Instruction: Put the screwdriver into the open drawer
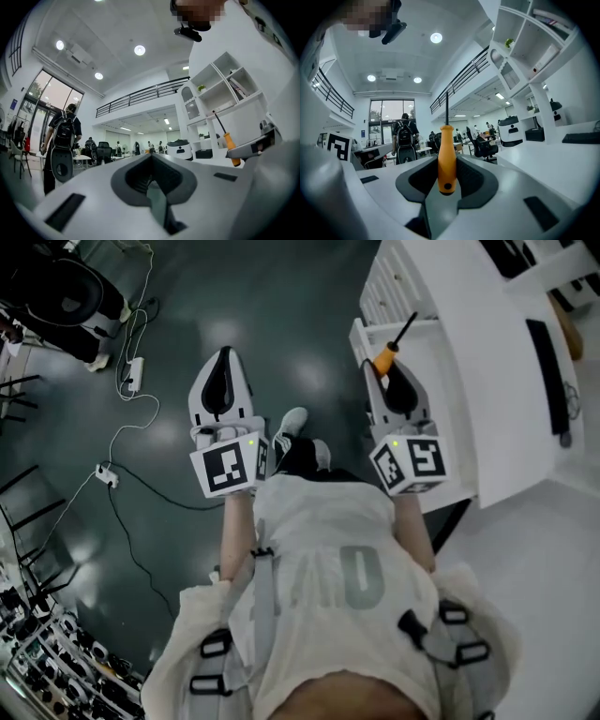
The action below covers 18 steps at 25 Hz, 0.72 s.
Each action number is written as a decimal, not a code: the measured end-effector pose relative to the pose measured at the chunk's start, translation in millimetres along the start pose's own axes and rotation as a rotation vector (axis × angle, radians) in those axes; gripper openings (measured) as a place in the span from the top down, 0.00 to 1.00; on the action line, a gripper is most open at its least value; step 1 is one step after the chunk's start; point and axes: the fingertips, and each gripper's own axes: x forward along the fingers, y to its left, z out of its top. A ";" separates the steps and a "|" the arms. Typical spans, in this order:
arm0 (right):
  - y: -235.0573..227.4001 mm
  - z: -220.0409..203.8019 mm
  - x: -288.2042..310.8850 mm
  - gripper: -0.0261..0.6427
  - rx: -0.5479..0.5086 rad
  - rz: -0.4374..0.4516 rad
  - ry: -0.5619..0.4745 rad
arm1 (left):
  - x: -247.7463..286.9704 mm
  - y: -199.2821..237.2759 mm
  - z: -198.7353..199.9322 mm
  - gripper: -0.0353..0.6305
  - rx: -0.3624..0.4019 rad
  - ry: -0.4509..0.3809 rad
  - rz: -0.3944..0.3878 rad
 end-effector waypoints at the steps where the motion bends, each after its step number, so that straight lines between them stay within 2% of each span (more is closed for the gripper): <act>1: -6.6 1.9 4.9 0.78 0.004 -0.017 -0.002 | 13.2 -5.1 -0.9 0.94 -0.003 -0.001 -0.023; 4: -29.3 9.8 16.4 0.78 0.006 -0.088 -0.027 | 56.5 -29.3 -1.3 0.94 0.005 -0.010 -0.135; 10: -70.7 23.6 9.6 0.78 0.008 -0.330 -0.075 | 131.2 -95.1 7.1 0.94 -0.014 -0.038 -0.433; 18: -124.7 33.4 -45.4 0.79 0.035 -0.655 -0.133 | 169.4 -206.5 15.0 0.94 -0.014 -0.065 -0.785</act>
